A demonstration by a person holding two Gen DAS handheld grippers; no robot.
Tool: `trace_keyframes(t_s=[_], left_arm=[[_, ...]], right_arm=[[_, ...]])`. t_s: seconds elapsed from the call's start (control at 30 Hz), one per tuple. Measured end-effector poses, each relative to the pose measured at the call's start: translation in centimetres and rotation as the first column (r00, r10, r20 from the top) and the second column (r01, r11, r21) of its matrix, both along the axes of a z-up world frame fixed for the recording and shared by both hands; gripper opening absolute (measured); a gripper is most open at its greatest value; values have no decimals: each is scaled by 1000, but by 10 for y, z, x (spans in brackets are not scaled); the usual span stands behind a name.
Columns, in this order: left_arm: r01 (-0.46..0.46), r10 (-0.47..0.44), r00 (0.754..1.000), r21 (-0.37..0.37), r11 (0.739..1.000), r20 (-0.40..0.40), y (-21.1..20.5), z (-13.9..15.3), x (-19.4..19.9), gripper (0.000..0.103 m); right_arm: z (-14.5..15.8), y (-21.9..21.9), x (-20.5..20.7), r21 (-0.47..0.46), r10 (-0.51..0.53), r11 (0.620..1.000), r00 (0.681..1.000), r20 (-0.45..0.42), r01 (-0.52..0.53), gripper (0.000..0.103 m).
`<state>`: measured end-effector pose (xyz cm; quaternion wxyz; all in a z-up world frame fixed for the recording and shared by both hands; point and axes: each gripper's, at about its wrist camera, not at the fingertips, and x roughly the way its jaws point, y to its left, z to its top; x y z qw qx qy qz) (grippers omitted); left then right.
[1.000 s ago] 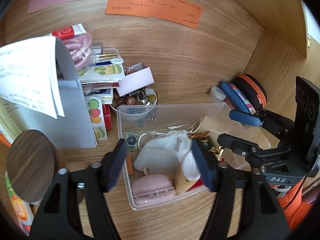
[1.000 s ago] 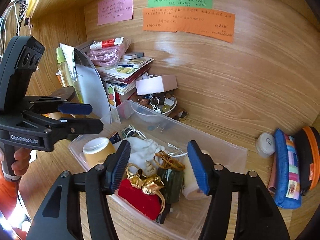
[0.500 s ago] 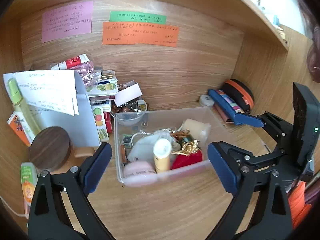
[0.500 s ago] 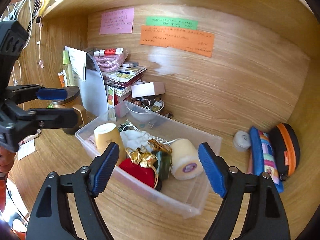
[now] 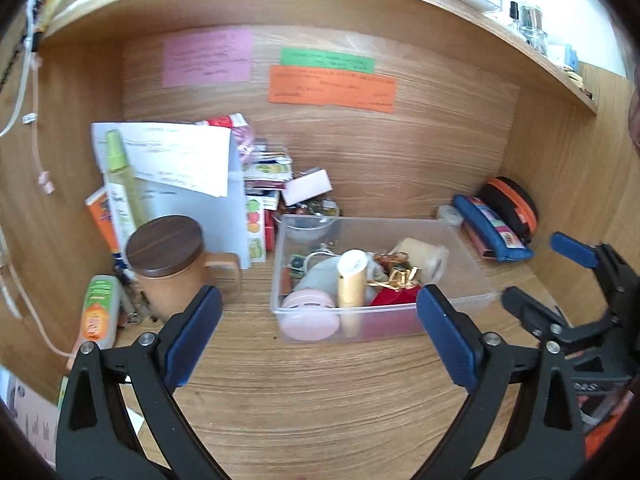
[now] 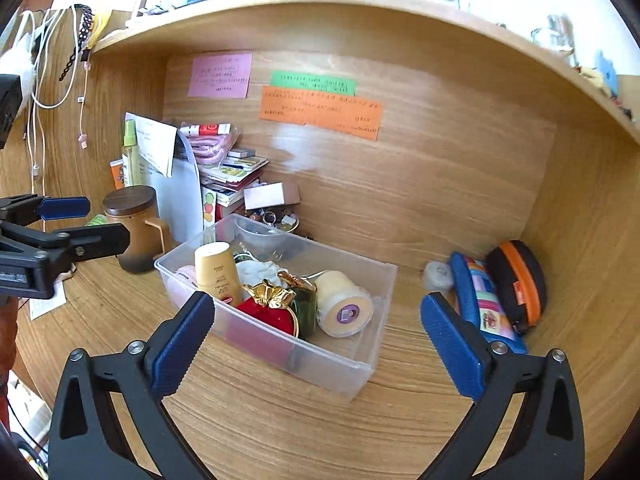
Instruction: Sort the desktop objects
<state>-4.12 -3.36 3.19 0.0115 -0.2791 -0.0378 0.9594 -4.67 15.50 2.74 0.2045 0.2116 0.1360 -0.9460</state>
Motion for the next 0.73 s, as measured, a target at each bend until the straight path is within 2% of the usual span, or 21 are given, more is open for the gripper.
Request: trace_keyframes(t_s=[0.2, 0.3, 0.47, 0.73], left_arm=[[-63, 62, 997, -17, 998, -52, 6, -6, 14, 100], [-16, 16, 999, -7, 1000, -48, 11, -9, 17, 101], [-17, 15, 999, -46, 999, -41, 24, -16, 16, 101], [0, -2, 999, -39, 999, -33, 32, -24, 13, 101]], right_arm=[[-3, 7, 19, -52, -29, 998, 999, -19, 28, 103], [-6, 9, 26, -56, -49, 997, 999, -25, 47, 103], [-9, 15, 29, -68, -66, 996, 998, -14, 65, 103], [-17, 22, 20, -77, -83, 993, 996, 31, 85, 103]])
